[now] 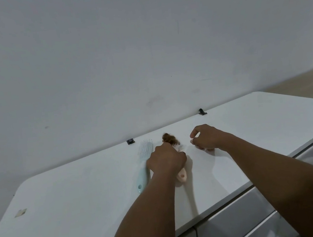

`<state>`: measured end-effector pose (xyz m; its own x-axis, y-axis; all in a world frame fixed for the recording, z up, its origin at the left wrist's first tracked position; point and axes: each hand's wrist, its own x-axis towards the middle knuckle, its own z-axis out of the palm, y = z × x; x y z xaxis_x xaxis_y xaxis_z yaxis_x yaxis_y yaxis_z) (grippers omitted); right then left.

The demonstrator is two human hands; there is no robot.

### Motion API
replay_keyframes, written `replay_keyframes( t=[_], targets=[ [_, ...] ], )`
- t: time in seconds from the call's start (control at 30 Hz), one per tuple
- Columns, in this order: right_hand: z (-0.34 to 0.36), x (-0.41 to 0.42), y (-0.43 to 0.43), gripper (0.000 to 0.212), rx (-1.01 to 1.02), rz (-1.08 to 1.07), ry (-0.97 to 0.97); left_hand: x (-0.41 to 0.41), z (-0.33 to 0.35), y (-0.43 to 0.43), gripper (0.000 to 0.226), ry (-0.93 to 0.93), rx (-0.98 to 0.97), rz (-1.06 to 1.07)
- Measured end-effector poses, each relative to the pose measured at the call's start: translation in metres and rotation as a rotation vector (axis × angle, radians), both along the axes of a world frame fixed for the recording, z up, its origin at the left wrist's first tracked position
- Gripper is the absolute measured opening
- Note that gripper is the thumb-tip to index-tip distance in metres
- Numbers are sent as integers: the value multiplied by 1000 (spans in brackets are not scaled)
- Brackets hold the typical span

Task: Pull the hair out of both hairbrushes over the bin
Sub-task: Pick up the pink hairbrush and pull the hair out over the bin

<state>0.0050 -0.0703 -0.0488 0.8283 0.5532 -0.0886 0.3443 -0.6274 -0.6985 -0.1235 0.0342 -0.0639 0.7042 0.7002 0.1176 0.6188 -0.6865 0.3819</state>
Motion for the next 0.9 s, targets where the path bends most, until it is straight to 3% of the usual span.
replay_keyframes(
  t=[0.37, 0.9],
  targets=[
    [33, -15, -46, 24, 25, -7, -12, -13, 25, -25, 36, -175, 30, -59],
    [87, -79, -257, 47, 244, -368, -116, -16, 57, -204, 34, -378, 47, -558]
  ],
)
